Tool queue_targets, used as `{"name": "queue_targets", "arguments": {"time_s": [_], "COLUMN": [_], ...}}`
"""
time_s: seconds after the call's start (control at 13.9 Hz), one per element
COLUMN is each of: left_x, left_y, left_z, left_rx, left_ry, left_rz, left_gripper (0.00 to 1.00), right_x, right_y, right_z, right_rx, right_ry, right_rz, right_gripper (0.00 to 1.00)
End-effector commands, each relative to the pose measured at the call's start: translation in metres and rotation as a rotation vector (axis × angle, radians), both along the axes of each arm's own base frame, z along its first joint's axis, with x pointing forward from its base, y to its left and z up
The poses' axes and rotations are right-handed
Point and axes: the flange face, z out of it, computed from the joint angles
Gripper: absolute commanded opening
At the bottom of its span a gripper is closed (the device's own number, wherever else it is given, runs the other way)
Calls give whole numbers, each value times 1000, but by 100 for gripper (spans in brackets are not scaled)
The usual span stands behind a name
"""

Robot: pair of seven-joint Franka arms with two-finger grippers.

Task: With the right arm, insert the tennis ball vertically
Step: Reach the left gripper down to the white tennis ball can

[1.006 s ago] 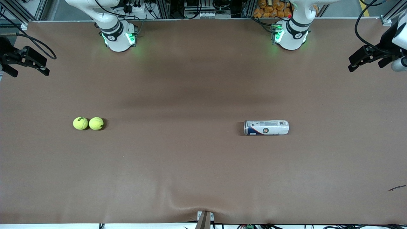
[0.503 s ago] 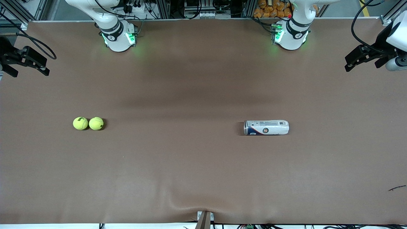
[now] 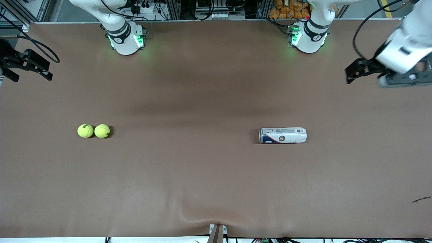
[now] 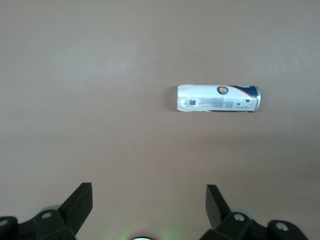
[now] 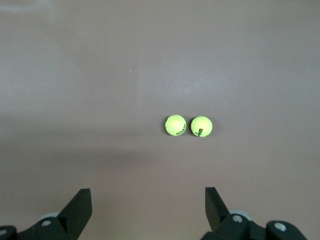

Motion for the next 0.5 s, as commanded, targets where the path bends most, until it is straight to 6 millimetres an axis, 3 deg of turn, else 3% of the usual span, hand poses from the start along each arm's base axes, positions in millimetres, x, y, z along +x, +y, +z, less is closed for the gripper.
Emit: {"name": "queue_targets", "arguments": {"time_s": [0.0, 0.43], "left_x": [12, 12], "left_y": [-22, -115], "left_z": [-26, -97], "left_rx": [16, 62], "left_ry": [45, 118], "left_rz": [-112, -468], "left_gripper": [100, 100], "right_x": [-4, -4], "right_y": [-4, -4], "right_z": [2, 2], "right_rx": [-10, -10], "right_ry": [-4, -3], "right_rz": [10, 10], "right_gripper": [100, 100]}}
